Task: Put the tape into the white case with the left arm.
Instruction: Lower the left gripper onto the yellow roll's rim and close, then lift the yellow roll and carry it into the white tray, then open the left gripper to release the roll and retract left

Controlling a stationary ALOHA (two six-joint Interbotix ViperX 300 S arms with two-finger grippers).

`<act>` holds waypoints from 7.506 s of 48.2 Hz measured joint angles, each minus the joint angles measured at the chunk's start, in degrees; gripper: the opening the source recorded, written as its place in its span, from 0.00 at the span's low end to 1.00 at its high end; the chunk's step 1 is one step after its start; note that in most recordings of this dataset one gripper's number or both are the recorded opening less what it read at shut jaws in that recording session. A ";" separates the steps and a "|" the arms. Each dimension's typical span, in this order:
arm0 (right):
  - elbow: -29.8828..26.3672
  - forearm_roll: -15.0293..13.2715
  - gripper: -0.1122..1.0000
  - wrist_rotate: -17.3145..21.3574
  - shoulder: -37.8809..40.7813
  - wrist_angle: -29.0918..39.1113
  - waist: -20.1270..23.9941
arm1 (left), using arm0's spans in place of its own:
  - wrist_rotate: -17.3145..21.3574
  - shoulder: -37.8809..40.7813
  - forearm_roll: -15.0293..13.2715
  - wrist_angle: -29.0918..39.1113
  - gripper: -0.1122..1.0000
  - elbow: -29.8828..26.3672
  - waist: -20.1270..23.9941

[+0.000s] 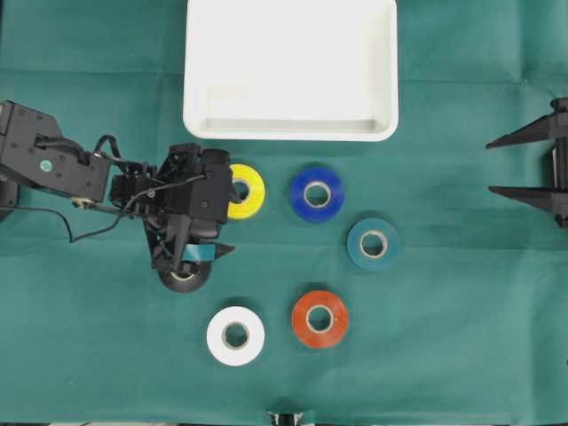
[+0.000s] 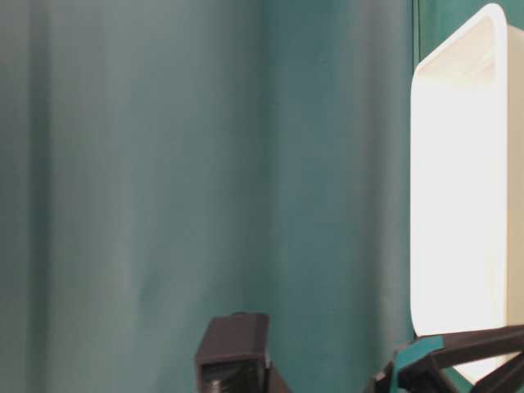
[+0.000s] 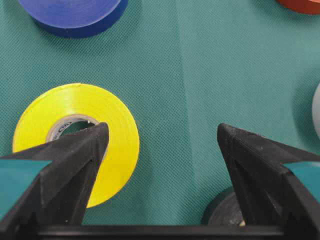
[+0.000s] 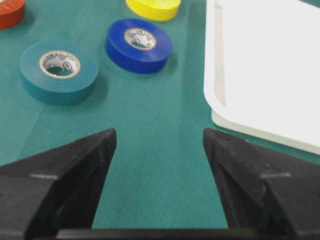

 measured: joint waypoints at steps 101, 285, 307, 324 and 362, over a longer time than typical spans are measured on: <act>0.00 0.00 0.97 0.00 0.00 0.00 0.00 | 0.44 0.53 0.00 2.72 0.33 -2.64 1.49; 0.00 -0.09 0.97 0.00 -0.09 0.00 0.00 | 18.11 1.93 0.00 7.03 0.89 -11.43 24.79; 0.00 0.00 0.97 0.00 -0.09 0.00 0.00 | 18.02 -5.89 0.00 6.68 0.89 -2.99 15.82; 0.00 0.00 0.97 0.00 -0.09 0.00 0.00 | 18.02 -12.22 0.00 1.76 0.89 6.06 11.87; 0.00 -0.09 0.97 0.00 -0.09 0.00 0.00 | 17.93 -28.30 0.00 -15.47 0.89 18.63 6.94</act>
